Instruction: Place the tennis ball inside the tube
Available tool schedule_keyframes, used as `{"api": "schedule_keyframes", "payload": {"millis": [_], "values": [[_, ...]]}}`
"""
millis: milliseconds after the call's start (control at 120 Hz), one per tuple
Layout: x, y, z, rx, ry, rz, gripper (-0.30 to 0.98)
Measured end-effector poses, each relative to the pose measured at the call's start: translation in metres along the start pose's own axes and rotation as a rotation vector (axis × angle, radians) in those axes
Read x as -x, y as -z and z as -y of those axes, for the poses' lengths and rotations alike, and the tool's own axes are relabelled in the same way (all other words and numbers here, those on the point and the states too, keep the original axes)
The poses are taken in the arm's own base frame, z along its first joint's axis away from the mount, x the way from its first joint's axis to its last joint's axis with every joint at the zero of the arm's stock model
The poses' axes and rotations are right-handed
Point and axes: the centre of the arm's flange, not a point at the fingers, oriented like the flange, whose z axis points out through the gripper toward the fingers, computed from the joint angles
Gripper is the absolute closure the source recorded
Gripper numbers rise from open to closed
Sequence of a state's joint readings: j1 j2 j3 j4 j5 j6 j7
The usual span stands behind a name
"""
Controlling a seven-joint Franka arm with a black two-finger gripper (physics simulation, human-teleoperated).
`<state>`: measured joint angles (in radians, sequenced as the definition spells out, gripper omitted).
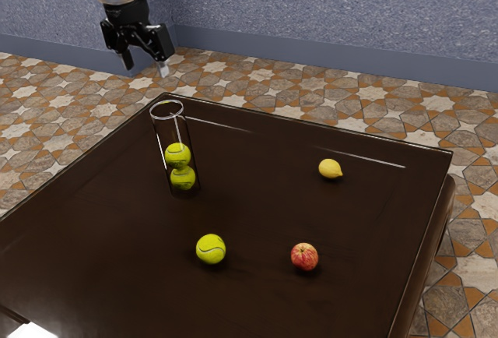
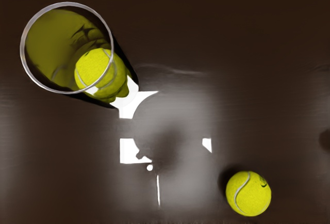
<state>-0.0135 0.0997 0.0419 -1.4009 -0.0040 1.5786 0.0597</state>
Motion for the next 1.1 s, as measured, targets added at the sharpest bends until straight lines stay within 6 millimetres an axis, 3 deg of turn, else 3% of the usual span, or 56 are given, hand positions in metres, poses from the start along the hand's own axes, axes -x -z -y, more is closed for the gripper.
{"api": "schedule_keyframes", "payload": {"millis": [192, 275, 442, 517, 625, 675, 883, 1042, 1100], "values": [[0.0, 0.001, -0.002, 0.009, -0.01, 0.0, 0.0], [0.001, -0.01, -0.004, 0.012, -0.013, 0.02, 0.0], [0.042, -0.051, -0.023, 0.052, -0.031, 0.123, 0.0], [0.06, -0.084, -0.039, 0.058, -0.049, 0.165, 0.0], [0.08, -0.126, -0.087, 0.048, -0.13, 0.171, 0.0], [0.088, -0.15, -0.098, 0.044, -0.149, 0.169, 0.0], [0.08, -0.225, -0.094, 0.041, -0.13, 0.152, 0.0], [0.074, -0.257, -0.092, 0.044, -0.116, 0.159, 0.0], [0.072, -0.278, -0.093, 0.046, -0.113, 0.174, 0.0]]}}
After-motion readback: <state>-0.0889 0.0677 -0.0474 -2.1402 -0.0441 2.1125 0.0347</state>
